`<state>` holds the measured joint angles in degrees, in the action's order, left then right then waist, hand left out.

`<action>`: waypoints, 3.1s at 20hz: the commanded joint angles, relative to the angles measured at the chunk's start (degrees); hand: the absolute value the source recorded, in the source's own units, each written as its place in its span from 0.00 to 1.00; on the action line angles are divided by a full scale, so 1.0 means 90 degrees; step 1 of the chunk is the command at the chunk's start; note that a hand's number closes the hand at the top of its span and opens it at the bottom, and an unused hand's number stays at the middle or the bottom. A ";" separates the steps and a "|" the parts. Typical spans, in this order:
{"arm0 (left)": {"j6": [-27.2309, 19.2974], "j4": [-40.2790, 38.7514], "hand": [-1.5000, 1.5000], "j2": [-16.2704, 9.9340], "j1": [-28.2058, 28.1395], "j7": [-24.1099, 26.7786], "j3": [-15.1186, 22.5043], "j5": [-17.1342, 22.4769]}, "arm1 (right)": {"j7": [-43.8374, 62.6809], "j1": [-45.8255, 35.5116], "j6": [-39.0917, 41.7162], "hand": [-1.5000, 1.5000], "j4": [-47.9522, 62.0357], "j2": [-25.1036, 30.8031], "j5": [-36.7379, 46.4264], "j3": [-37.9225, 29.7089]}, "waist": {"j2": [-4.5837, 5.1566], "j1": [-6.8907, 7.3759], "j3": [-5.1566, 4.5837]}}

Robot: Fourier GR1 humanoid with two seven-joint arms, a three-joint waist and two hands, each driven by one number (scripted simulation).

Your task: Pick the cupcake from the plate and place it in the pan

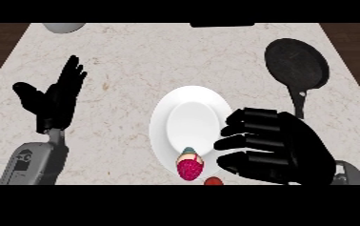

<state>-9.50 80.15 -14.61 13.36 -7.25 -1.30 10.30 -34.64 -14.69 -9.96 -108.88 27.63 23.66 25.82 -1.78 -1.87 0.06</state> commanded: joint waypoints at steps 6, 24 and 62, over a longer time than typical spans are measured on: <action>0.0030 0.0747 0.50 -0.0034 -0.0303 -0.0424 -0.0022 0.0173 | -0.0535 0.2313 -0.1243 0.00 -0.1978 0.1288 0.2678 -0.0054 | 0.0114 -0.0036 -0.0007; 0.0184 0.1242 0.50 -0.0112 -0.0764 -0.0409 -0.0065 0.0167 | 0.2616 0.3215 0.1529 0.00 -0.2250 -0.0294 0.9968 0.2257 | 0.0118 0.0063 -0.0036; 0.0350 0.1313 0.50 -0.0047 -0.0278 -0.0868 -0.0136 0.0119 | 0.4641 0.3025 0.2124 0.00 0.0427 -0.2497 1.3510 0.3628 | 0.0203 0.0251 -0.0003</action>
<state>-6.99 91.45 -13.94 9.20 -13.11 -1.58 10.60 3.46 13.21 9.26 -117.65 13.14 144.11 52.63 -0.09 0.34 0.00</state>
